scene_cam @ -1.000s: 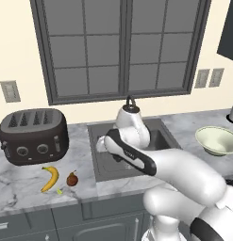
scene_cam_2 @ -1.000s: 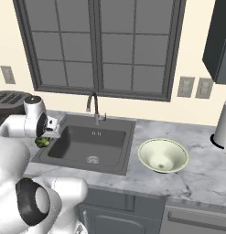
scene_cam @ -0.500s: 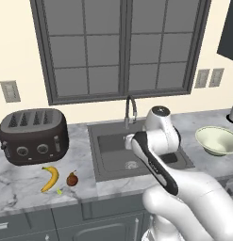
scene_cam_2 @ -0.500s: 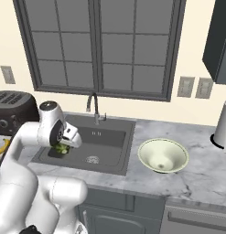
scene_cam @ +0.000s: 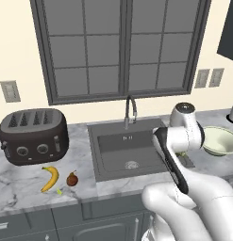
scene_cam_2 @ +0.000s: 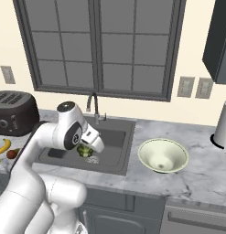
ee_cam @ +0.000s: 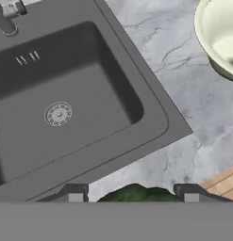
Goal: There is a mixed pile of frozen fruits and vegetables on the counter. Locate all the frozen vegetables and place the items in a bowl on the counter. Take all the frozen fruits and defrost them in a running sink.
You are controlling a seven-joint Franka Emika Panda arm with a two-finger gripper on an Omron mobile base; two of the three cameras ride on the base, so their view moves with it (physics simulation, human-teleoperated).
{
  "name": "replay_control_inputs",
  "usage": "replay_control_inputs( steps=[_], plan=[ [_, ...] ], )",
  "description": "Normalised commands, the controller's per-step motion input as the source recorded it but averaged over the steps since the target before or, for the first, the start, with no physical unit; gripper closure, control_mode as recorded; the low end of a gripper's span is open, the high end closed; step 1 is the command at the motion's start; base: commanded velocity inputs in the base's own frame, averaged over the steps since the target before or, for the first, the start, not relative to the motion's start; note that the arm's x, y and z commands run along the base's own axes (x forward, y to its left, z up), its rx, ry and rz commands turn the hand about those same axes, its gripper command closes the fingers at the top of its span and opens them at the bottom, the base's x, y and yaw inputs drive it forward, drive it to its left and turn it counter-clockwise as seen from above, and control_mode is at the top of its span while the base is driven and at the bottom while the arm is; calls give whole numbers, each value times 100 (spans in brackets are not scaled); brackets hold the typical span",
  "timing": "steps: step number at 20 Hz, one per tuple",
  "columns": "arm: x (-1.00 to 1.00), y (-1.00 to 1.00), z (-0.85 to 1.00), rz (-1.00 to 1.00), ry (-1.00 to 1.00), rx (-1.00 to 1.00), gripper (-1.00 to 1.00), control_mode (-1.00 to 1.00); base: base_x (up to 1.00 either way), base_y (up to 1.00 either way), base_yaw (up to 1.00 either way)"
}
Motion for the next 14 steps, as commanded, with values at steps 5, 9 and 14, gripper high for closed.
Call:
replay_control_inputs(
  steps=[5,9,14],
  plan=[
    [0,-100,39,-26,0,-11,100,-100,0,0,0],
    [0,-100,47,-24,0,-11,100,-100,0,0,0],
    [2,-100,54,-21,0,-5,100,-100,0,0,0]
  ],
)
